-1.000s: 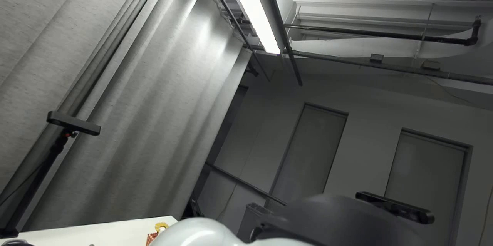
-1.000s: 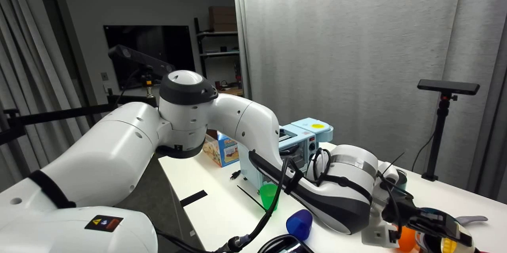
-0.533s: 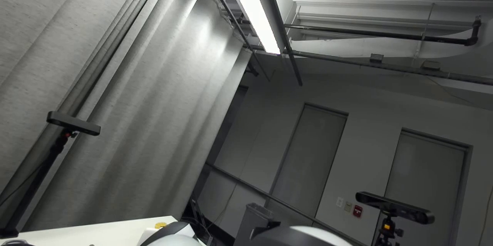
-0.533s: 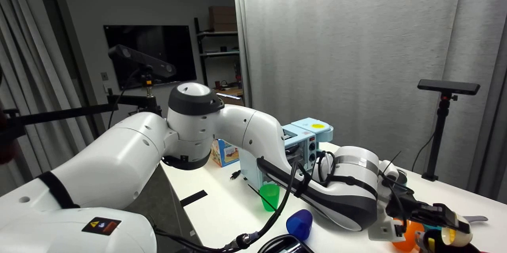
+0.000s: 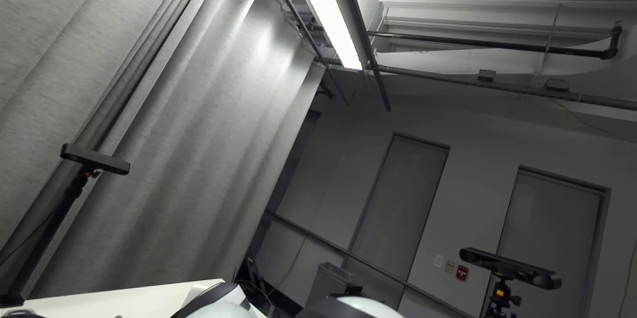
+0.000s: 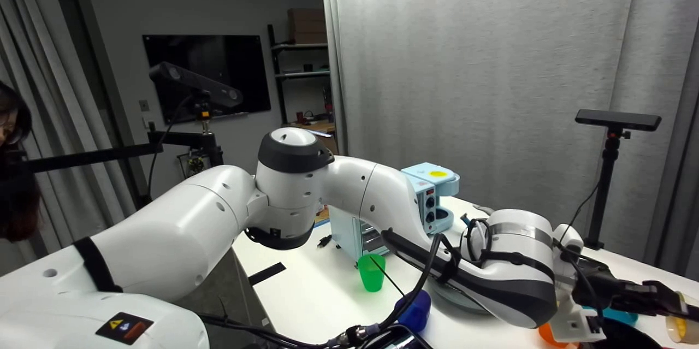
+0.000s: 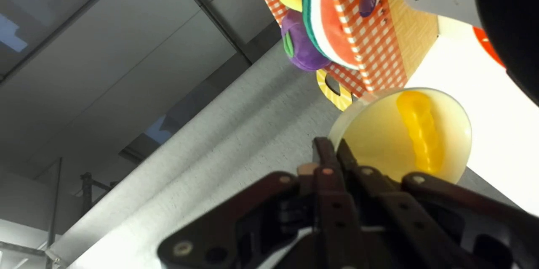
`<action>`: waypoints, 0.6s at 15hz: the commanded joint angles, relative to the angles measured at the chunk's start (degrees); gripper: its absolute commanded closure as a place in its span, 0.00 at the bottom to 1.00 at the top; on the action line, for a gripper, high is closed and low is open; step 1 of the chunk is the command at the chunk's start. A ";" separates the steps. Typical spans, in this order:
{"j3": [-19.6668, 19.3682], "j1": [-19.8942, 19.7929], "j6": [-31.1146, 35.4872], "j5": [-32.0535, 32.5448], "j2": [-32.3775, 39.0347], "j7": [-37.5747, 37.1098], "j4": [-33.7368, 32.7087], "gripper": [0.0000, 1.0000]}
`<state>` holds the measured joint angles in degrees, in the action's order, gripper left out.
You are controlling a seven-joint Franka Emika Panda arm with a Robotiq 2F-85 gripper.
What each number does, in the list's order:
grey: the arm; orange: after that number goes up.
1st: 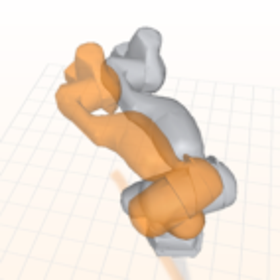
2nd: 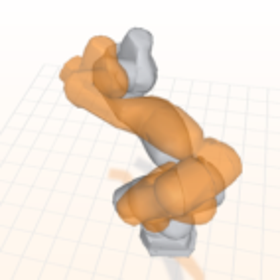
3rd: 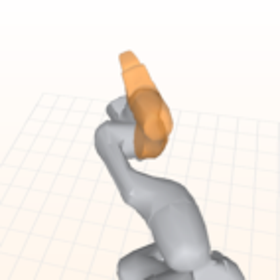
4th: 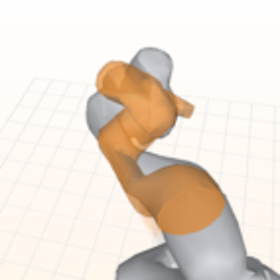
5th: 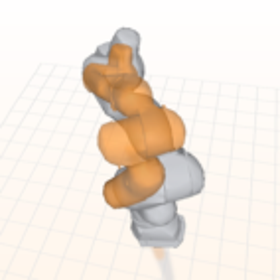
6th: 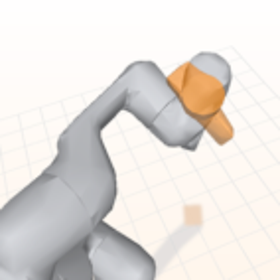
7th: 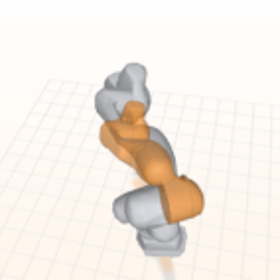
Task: Pour the content from the two small white bowls into the pot
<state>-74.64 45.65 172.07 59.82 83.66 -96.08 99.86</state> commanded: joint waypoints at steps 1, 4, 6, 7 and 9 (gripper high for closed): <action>-0.32 -1.01 -2.24 -0.34 2.44 -0.49 -2.65 0.99; 0.47 -0.28 -2.86 0.83 1.43 -0.24 -1.29 0.99; 0.41 0.38 -2.26 0.55 1.42 0.43 0.32 0.99; 0.85 0.57 -2.50 0.53 0.95 0.86 1.09 0.99; 1.11 0.73 -2.72 0.25 0.34 1.00 1.98 0.99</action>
<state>-73.95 45.54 170.67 60.34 85.10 -95.93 99.84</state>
